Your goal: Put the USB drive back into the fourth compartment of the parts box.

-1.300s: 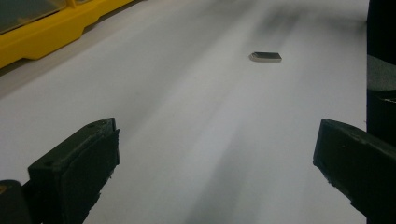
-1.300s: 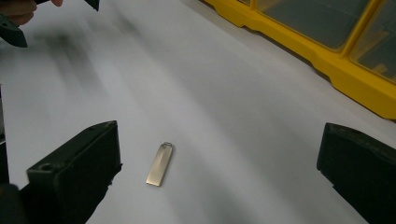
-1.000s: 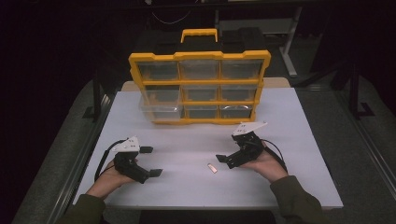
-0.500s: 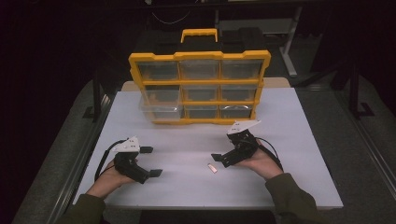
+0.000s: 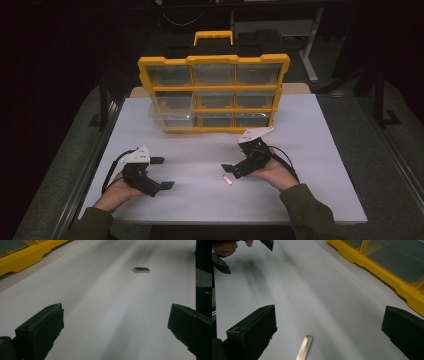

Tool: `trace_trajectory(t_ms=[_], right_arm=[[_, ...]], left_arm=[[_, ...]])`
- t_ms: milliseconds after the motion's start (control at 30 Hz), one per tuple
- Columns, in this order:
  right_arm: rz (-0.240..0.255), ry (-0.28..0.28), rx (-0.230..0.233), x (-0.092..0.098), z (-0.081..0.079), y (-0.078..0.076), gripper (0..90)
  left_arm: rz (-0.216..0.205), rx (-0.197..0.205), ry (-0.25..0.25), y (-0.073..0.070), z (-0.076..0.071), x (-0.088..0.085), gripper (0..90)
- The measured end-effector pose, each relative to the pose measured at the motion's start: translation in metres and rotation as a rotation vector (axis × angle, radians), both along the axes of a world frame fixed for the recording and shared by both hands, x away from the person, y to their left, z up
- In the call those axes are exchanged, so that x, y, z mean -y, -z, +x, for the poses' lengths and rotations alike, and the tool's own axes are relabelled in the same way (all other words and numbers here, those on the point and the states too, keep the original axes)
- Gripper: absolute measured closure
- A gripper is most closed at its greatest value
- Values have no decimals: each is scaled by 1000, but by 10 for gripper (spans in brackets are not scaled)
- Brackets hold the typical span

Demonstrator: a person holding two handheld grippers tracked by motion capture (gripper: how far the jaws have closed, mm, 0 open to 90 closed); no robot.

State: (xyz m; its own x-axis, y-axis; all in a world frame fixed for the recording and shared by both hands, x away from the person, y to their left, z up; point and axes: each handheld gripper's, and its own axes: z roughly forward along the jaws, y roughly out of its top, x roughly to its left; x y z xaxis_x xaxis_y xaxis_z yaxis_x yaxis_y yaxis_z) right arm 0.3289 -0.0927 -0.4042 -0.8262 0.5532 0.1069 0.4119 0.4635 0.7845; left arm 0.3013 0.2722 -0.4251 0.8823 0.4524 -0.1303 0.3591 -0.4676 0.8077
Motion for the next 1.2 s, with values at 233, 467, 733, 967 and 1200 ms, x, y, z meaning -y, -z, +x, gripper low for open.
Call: trace_trajectory(t_ms=[233, 467, 733, 967, 1200], right_arm=[[-7, -6, 0, -6, 1, 0, 0], [-16, -17, 1, -13, 1, 1, 0], [-34, -25, 0, -18, 1, 3, 0], [-52, -35, -1, -19, 0, 4, 0], [-75, -47, -3, -21, -1, 6, 0]], left_arm=[[1, 1, 0, 0, 0, 0, 0], [4, 7, 1, 0, 0, 1, 0], [1, 7, -5, 0, 1, 0, 0], [13, 9, -9, 0, 0, -1, 0], [12, 17, -14, -1, 0, -1, 0]])
